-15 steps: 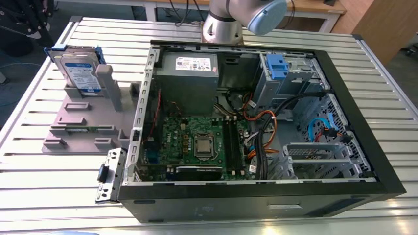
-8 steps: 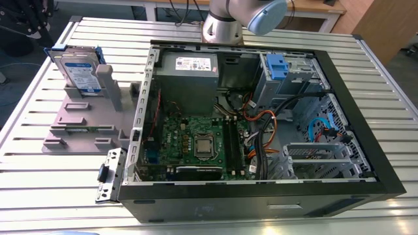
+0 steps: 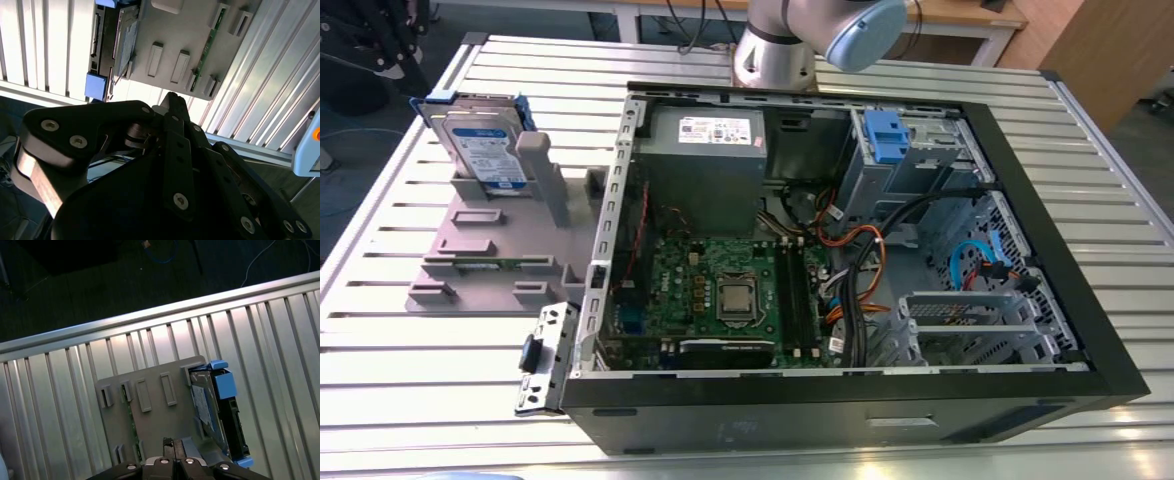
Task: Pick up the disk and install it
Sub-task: 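Pick up the disk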
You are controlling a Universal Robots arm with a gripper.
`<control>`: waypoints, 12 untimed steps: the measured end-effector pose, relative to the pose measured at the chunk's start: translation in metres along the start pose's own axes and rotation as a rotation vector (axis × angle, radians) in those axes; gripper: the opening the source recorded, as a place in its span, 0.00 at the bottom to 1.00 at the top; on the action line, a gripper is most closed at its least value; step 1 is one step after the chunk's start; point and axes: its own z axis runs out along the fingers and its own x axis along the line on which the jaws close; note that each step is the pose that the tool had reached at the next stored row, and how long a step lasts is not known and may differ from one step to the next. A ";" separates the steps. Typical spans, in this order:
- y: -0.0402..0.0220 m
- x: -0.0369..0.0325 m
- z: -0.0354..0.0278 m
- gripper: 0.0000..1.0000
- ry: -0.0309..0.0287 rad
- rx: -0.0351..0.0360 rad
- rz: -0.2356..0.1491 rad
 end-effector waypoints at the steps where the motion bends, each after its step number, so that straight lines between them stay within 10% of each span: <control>1: 0.0000 0.0000 0.0000 0.11 0.0000 0.0000 -0.001; 12: 0.0000 0.0000 0.0000 0.11 0.0004 -0.0002 -0.008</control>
